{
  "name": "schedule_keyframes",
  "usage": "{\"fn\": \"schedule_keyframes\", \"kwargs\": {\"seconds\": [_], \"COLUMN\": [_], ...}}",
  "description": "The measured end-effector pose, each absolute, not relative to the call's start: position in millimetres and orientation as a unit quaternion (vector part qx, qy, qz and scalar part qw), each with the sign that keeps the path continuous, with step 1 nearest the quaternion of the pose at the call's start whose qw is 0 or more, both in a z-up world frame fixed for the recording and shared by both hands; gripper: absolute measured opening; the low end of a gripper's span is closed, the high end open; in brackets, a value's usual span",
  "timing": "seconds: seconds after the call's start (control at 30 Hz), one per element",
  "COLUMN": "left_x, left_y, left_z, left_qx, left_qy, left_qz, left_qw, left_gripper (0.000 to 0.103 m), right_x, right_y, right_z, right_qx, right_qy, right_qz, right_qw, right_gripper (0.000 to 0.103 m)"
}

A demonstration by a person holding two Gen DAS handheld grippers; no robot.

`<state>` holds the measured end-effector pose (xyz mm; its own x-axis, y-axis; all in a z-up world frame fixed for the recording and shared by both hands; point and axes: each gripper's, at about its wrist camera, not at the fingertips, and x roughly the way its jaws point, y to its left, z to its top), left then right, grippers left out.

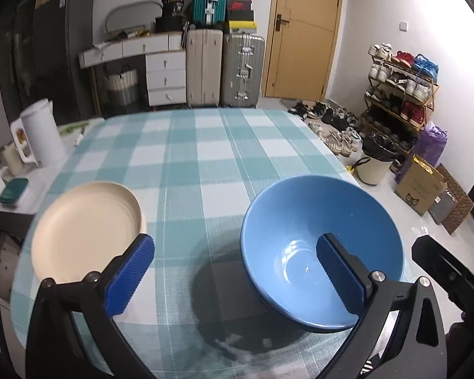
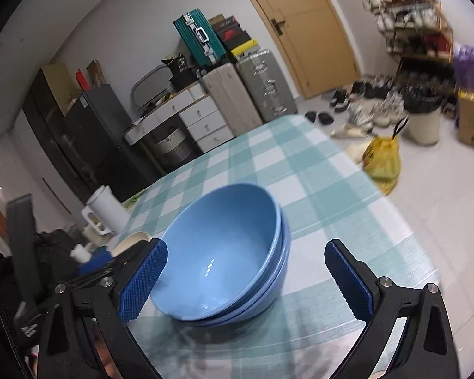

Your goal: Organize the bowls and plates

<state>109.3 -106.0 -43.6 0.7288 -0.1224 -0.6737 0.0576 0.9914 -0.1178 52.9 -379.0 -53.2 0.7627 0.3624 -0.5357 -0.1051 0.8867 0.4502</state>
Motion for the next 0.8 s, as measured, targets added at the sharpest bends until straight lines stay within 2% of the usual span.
{"fn": "schedule_keyframes", "kwargs": {"seconds": [0.2, 0.27, 0.43, 0.57, 0.8], "left_x": [120.3, 120.6, 106.7, 90.4, 72.3], "left_y": [-96.9, -93.8, -96.3, -98.5, -95.5], "left_z": [-63.6, -67.0, -59.5, -52.3, -43.2], "left_qx": [-0.065, -0.078, -0.054, -0.045, -0.053], "left_qy": [0.412, 0.417, 0.392, 0.387, 0.386], "left_qz": [-0.056, -0.058, -0.047, -0.054, -0.032], "left_qw": [0.907, 0.904, 0.917, 0.919, 0.921], "left_gripper": [0.103, 0.103, 0.103, 0.103, 0.103], "right_x": [66.9, 65.6, 51.9, 24.4, -6.2], "right_y": [-405.5, -408.2, -399.2, -375.9, -371.7], "right_z": [-76.9, -79.2, -70.9, -51.7, -36.6], "right_qx": [0.303, 0.306, 0.236, 0.100, 0.111], "right_qy": [0.365, 0.362, 0.336, 0.270, 0.237], "right_qz": [0.155, 0.153, 0.110, 0.055, 0.070], "right_qw": [0.867, 0.867, 0.905, 0.956, 0.962], "right_gripper": [0.102, 0.101, 0.101, 0.101, 0.102]}}
